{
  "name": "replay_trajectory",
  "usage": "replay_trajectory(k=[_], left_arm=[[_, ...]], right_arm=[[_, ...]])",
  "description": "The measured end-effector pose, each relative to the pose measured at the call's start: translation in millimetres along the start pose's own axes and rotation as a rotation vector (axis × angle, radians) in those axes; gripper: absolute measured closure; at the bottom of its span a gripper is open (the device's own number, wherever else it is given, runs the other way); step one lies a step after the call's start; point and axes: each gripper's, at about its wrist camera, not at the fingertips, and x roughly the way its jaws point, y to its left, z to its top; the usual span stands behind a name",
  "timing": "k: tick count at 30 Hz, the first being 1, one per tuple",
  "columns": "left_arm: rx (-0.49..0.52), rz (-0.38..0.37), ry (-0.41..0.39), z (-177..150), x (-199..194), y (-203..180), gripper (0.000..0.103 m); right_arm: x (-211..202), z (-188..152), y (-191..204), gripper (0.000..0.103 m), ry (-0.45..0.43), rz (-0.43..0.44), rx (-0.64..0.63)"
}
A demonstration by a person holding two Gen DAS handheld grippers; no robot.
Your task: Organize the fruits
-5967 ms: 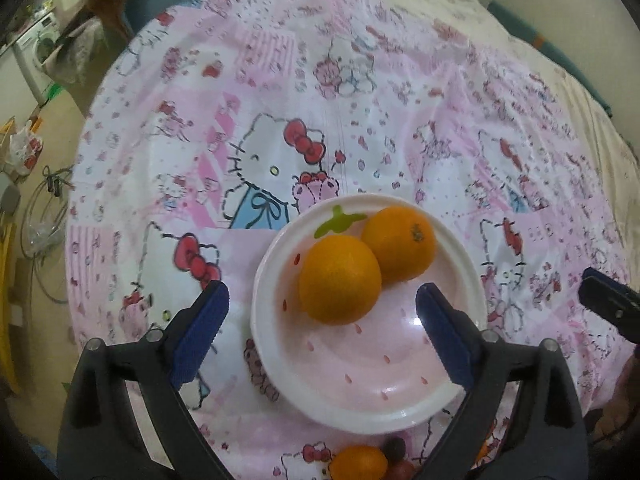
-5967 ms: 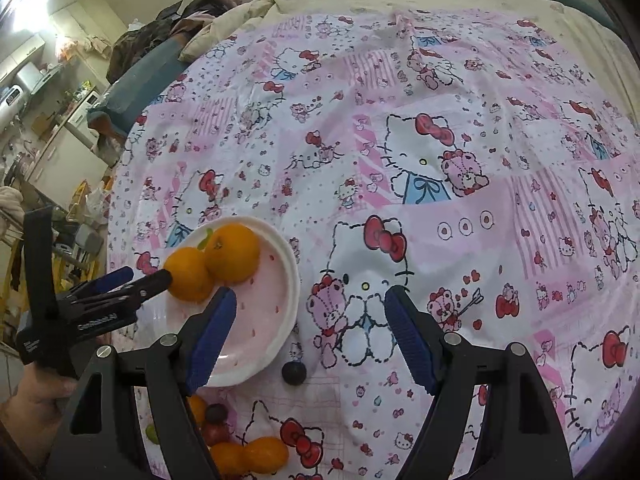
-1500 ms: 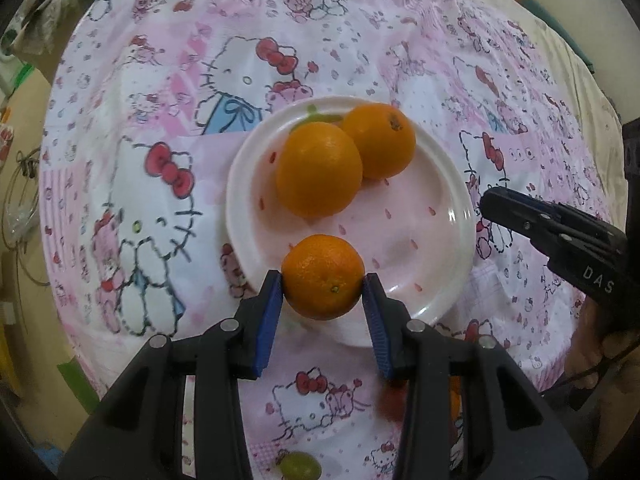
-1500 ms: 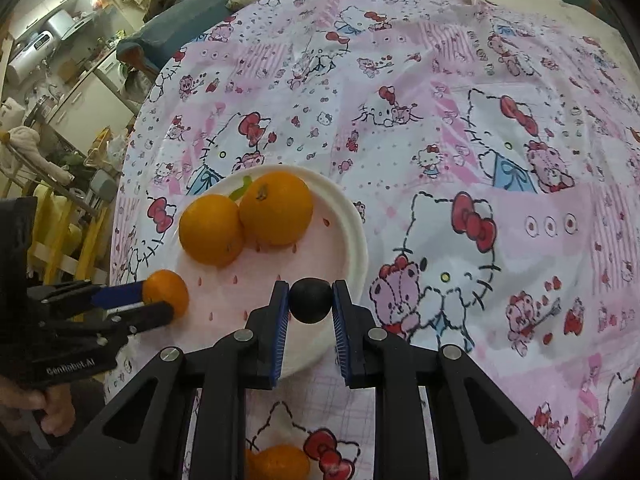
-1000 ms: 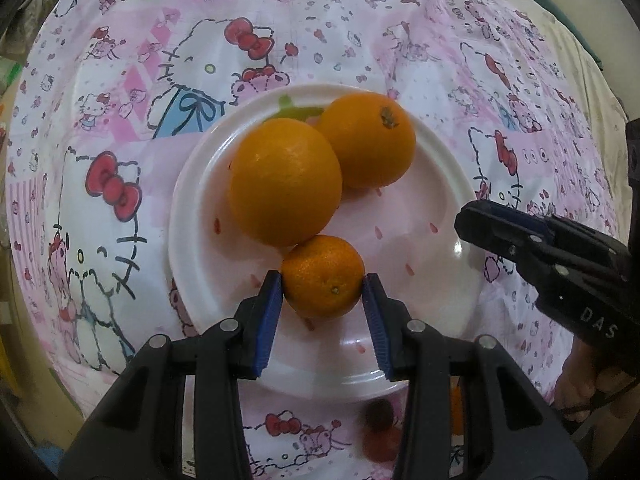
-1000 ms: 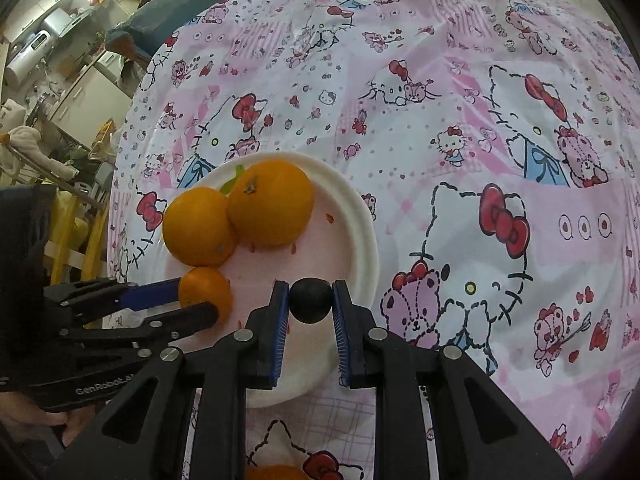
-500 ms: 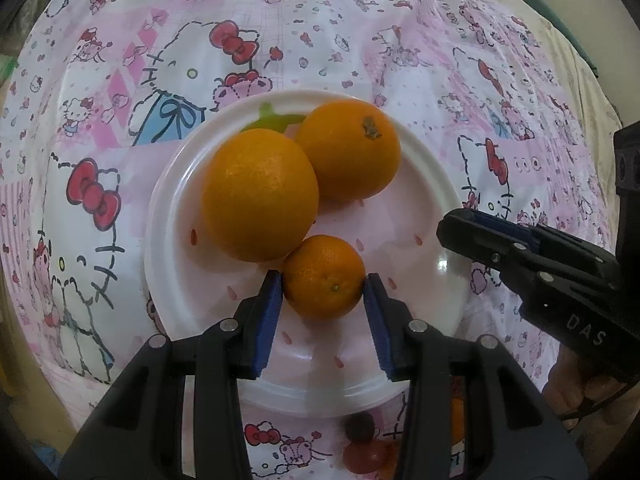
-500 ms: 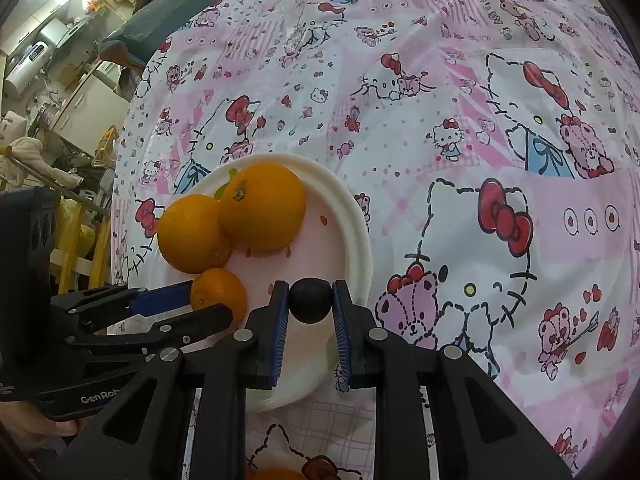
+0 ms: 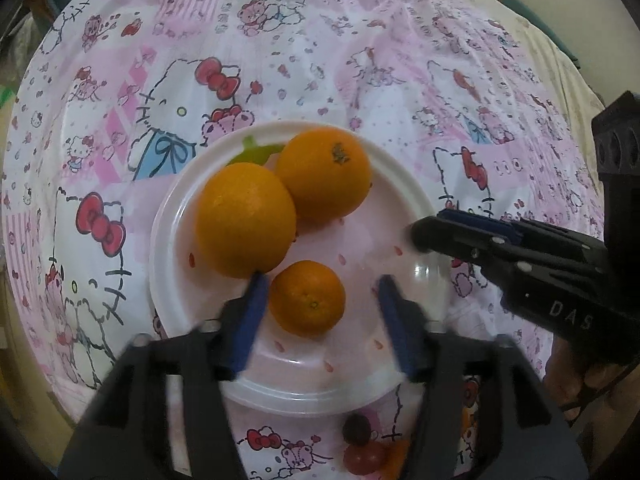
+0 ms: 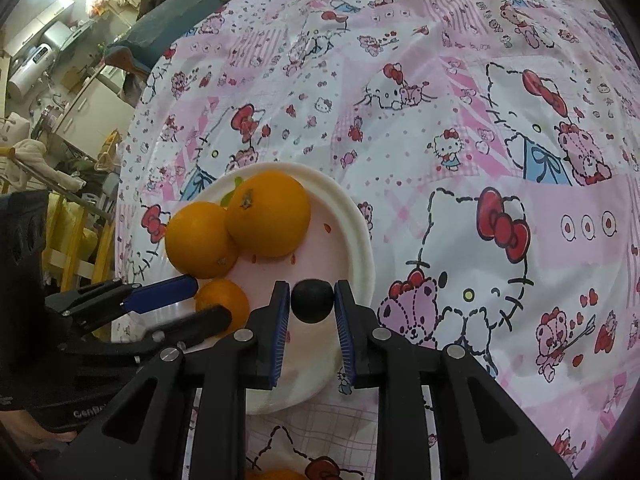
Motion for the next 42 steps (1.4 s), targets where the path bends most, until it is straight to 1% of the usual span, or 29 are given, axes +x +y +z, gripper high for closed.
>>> replay_trajectory(k=[1,3,5,15,16,18,19,20,23,25,28,31,33,35,39,42], left_arm=[[0.006,0.011,-0.008,-0.4,-2.1,-0.9,0.03],[0.021,0.036,-0.021,-1.4,-5.3,-2.8,0.022],[0.025,0.046,-0.023,-1.7,-7.9,-2.4,0.021],[-0.04,0.067,-0.06,-5.5,-23.0,16.0,0.021],[-0.043,0.073,-0.066,-6.6,-25.0,16.9,0.021],[-0.044,0.086,-0.084,-8.7,-30.0,18.3,0.021],[-0.042,0.097,-0.093,-9.6,-32.2,18.3,0.021],[-0.037,0.112,-0.104,-10.2,-34.9,18.3,0.021],[-0.024,0.148,-0.137,-11.9,-42.7,20.2,0.021],[-0.04,0.159,-0.148,-13.0,-47.6,23.9,0.021],[-0.075,0.141,-0.167,-17.0,-56.5,29.1,0.021],[-0.081,0.14,-0.191,-22.1,-66.6,30.1,0.021],[-0.097,0.112,-0.209,-25.8,-73.2,30.6,0.021],[-0.109,0.097,-0.219,-29.7,-79.8,30.5,0.021],[-0.105,0.089,-0.248,-39.4,-91.0,27.7,0.021],[-0.107,0.086,-0.273,-47.8,-100.3,27.1,0.021]], right_arm=[[-2.0,0.8,0.1,0.077,-0.007,0.002,0.001],[-5.6,2.6,0.0,0.077,-0.016,0.002,0.002],[-8.4,3.6,0.8,0.077,-0.021,-0.001,0.001],[-19.2,4.7,5.6,0.077,-0.038,-0.02,0.008],[-20.6,4.7,6.4,0.075,-0.039,-0.02,0.011],[-23.9,3.6,7.7,0.062,-0.045,-0.021,0.012],[-27.0,2.7,9.5,0.046,-0.056,-0.024,0.007],[-30.1,2.0,10.4,0.042,-0.065,-0.027,0.003],[-36.9,-0.2,11.1,0.042,-0.076,-0.022,0.004],[-45.2,-4.0,8.9,0.04,-0.093,-0.023,0.013],[-57.7,-9.9,4.9,0.034,-0.117,-0.023,0.036],[-68.1,-15.5,3.2,0.027,-0.133,-0.026,0.043],[-74.9,-18.2,2.6,0.024,-0.139,-0.031,0.041],[-82.8,-22.2,1.9,0.017,-0.152,-0.032,0.044],[-95.4,-30.6,4.7,0.016,-0.169,-0.029,0.045],[-101.4,-37.8,10.8,0.016,-0.162,-0.03,0.026]])
